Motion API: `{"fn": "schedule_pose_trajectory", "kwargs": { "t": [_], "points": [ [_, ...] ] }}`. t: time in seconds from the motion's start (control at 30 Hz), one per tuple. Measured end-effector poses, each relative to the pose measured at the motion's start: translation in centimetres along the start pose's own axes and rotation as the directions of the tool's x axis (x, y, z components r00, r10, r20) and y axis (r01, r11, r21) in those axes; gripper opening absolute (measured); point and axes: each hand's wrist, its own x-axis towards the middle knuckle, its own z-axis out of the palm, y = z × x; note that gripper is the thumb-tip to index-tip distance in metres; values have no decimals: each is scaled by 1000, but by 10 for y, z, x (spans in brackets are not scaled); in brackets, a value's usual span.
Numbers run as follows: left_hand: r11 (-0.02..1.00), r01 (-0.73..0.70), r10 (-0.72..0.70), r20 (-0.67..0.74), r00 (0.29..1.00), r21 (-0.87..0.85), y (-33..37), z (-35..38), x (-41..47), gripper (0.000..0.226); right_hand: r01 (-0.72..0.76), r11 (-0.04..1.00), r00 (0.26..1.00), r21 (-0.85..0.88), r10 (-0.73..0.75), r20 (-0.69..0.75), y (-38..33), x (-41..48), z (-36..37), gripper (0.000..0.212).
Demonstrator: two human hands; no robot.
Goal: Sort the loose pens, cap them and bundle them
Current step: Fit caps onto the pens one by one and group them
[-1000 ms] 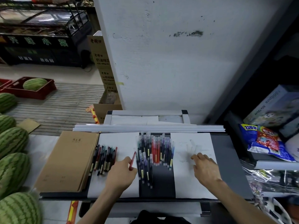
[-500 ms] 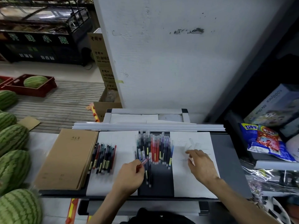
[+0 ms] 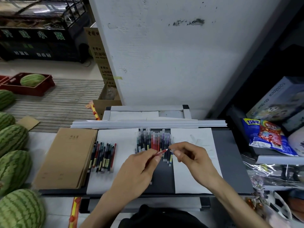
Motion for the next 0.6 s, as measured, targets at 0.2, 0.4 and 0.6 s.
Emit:
{"fn": "schedule_pose_trajectory", "kwargs": {
  "t": [0.2, 0.4, 0.6],
  "points": [
    [979, -37, 35, 12, 999, 200, 11, -13, -6, 18, 46, 997, 999, -60, -44, 31, -16, -3, -3, 21],
    [932, -71, 54, 57, 997, 354, 14, -9, -6, 34, 172, 937, 983, -303, -143, 113, -19, -4, 5, 26],
    [849, -118, 74, 106, 992, 514, 10, -4, -1, 36, 50, 941, 997, -333, -28, 70, -15, 2, 13, 29]
  ]
}}
